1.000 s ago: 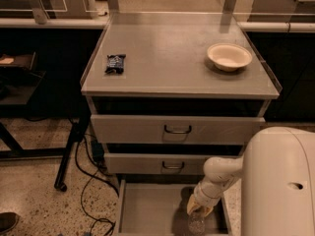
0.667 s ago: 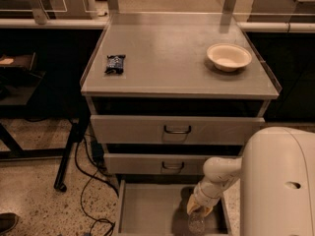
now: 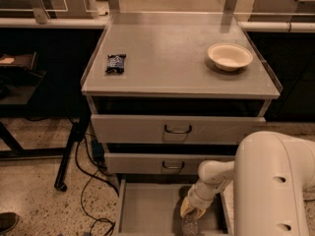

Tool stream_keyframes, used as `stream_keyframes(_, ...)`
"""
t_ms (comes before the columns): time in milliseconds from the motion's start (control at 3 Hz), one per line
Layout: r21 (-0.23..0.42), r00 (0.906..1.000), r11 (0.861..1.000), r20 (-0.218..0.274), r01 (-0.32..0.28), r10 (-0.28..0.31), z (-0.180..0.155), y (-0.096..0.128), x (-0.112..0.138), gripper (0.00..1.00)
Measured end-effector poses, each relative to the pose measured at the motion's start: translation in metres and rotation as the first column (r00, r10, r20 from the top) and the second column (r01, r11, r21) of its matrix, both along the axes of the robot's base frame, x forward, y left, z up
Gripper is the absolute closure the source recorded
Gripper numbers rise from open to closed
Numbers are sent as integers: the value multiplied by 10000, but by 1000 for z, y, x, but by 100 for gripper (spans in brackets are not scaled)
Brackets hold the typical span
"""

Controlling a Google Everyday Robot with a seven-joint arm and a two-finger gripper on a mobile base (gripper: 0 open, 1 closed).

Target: Place water bottle into bottom drawer

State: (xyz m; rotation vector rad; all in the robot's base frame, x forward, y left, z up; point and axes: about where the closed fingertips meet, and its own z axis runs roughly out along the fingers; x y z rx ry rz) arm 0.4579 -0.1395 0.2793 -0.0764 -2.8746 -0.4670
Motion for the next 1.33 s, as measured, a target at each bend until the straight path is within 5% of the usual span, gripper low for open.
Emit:
stream_keyframes(333, 869, 9999, 9961, 4, -134, 134, -17, 1, 6, 100)
stream_keyframes(1333, 1203, 9990, 9927, 436, -112, 60, -51, 24, 8, 100)
